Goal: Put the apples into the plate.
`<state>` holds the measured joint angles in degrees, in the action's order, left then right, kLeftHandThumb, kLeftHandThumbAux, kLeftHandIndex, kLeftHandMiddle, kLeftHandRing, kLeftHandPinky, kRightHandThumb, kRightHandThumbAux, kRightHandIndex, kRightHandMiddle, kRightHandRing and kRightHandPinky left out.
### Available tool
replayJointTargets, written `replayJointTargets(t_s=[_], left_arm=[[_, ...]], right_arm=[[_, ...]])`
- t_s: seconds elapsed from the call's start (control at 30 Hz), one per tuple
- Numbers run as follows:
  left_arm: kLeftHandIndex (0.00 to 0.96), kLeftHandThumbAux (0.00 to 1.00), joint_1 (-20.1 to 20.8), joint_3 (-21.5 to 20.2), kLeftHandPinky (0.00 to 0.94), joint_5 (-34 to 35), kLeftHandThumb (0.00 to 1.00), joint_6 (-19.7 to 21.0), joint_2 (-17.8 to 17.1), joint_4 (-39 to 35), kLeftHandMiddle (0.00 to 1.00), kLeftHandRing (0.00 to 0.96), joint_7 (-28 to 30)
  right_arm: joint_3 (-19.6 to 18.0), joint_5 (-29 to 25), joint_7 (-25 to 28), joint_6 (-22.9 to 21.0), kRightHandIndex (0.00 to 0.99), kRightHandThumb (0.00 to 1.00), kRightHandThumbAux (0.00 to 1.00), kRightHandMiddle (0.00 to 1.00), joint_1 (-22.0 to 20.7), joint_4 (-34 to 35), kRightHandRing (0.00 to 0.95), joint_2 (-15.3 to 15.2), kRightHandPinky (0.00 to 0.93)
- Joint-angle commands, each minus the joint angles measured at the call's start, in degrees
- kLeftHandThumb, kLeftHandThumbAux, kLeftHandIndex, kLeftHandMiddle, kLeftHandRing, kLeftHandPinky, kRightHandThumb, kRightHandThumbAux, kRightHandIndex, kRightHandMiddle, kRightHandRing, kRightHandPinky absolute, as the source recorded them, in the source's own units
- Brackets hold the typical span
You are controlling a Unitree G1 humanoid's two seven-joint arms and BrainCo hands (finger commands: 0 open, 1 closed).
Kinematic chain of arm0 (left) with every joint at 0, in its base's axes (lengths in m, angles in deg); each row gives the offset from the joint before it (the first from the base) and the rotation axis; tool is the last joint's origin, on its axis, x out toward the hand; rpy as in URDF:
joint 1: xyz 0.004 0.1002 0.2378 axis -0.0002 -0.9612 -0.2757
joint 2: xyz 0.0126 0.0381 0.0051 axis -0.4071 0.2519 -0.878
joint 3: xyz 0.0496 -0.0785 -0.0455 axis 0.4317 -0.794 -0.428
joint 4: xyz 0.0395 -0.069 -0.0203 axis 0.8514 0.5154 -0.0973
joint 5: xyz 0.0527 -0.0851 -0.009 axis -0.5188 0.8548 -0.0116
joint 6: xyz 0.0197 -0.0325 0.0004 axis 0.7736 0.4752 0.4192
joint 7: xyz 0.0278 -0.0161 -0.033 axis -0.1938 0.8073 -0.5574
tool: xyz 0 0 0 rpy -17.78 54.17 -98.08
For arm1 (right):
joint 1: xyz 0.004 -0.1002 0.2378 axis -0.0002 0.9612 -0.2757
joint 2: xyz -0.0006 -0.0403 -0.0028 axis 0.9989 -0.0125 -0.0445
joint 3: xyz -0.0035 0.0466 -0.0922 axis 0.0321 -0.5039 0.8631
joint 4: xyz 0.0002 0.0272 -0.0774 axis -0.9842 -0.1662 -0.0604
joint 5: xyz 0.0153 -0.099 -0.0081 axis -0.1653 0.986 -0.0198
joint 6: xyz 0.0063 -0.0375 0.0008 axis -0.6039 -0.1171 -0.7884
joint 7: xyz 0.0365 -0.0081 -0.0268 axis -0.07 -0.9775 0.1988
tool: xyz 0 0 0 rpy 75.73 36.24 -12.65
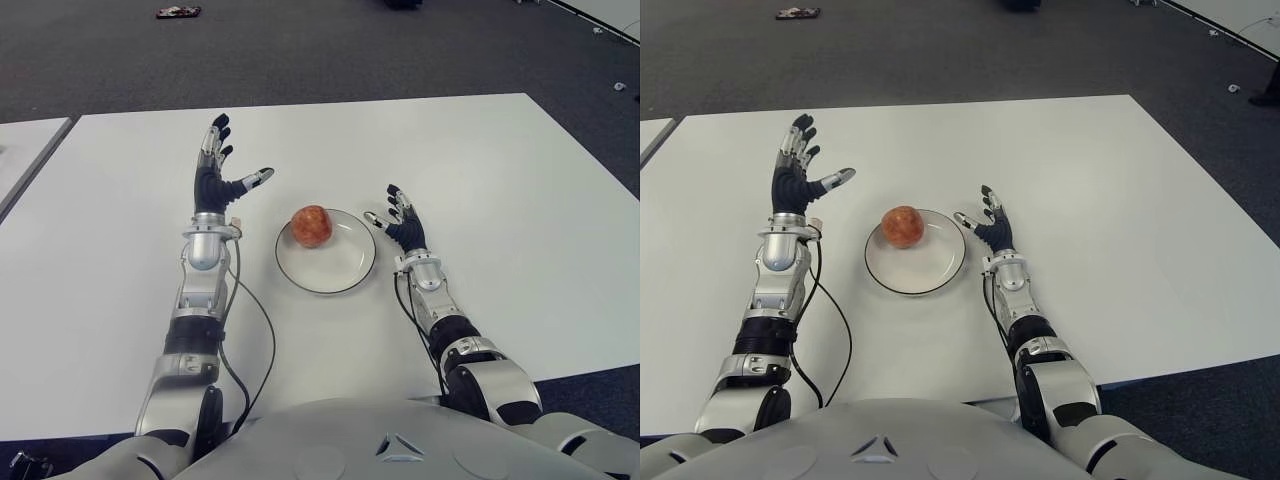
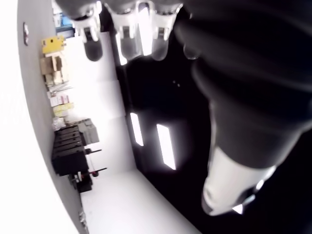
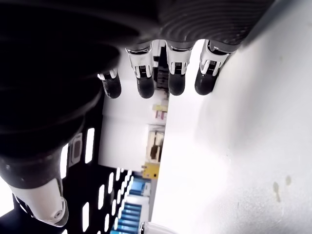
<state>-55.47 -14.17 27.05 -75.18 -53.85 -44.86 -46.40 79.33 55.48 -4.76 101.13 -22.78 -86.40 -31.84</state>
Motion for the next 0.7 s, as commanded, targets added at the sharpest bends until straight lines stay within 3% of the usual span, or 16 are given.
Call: replayJointTargets(t_s=[0.03,0.3,0.7], left_arm=[[0.000,0.380,-1.08,-0.02,0.000,0.06,0.000,0.63,0.44,2.06,0.000,0.000,-0.34],[0.000,0.355,-2.23,0.22,0.000,-0.57,0.000,3.04,0.69,1.45,0.000,0.000,-1.17],[0.000,0.311,-2.08,0.72,0.000,-1.57,0.000,-1.10,0.95,7.74,0.000,0.000,-3.06]], right_arm=[[0.57,0.26,0.77,-4.75,0.000,0.149,0.689,0.000,3.54,-2.18,0.014,0.36,0.055],[0.86,0.56,0.66,-4.77,0.000,0.144,0.697,0.000,3.87,-1.62,0.014,0.30,0.057],[0.95,0.30,1.14,-4.99,0.000,0.141,0.691,0.000,4.04,-1.25,0.015,0.36,0.065]])
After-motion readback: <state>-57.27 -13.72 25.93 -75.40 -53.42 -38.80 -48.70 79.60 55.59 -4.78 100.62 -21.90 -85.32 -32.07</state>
